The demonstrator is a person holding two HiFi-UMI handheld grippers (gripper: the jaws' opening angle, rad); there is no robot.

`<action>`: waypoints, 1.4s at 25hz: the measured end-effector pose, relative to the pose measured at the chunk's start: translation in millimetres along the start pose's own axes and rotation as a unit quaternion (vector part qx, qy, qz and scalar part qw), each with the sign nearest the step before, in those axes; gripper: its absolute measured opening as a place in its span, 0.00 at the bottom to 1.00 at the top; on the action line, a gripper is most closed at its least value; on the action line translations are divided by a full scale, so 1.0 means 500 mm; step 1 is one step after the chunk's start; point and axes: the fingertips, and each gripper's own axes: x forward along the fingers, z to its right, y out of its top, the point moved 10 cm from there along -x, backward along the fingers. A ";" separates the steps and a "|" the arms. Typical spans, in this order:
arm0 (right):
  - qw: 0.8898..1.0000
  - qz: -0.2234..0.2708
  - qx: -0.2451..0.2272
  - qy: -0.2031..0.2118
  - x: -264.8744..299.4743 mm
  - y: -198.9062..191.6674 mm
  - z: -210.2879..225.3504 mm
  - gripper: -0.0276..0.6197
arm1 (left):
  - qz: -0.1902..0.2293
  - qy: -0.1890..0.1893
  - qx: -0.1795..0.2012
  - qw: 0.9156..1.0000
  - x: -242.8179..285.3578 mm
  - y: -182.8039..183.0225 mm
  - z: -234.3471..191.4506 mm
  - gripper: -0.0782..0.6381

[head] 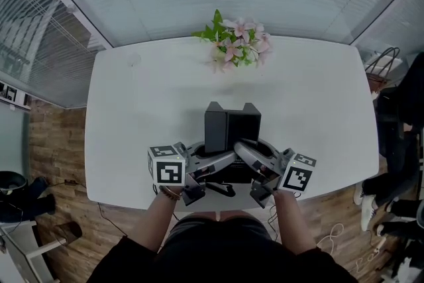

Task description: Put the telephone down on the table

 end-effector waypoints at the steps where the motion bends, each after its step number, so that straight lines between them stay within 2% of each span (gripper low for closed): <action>1: 1.000 -0.001 0.000 0.000 0.000 -0.001 0.002 0.34 | 0.000 0.000 -0.001 1.000 0.000 -0.002 -0.003 0.37; 14: 1.000 -0.014 0.018 -0.010 -0.005 -0.020 0.037 0.34 | 0.002 0.008 -0.018 1.000 0.006 -0.030 -0.034 0.37; 20: 1.000 -0.012 0.017 -0.002 -0.008 -0.028 0.049 0.33 | -0.002 0.014 -0.007 1.000 0.007 -0.037 -0.041 0.38; 35: 1.000 -0.011 0.024 0.007 -0.010 -0.040 0.070 0.33 | -0.012 0.031 -0.010 0.999 0.008 -0.045 -0.051 0.38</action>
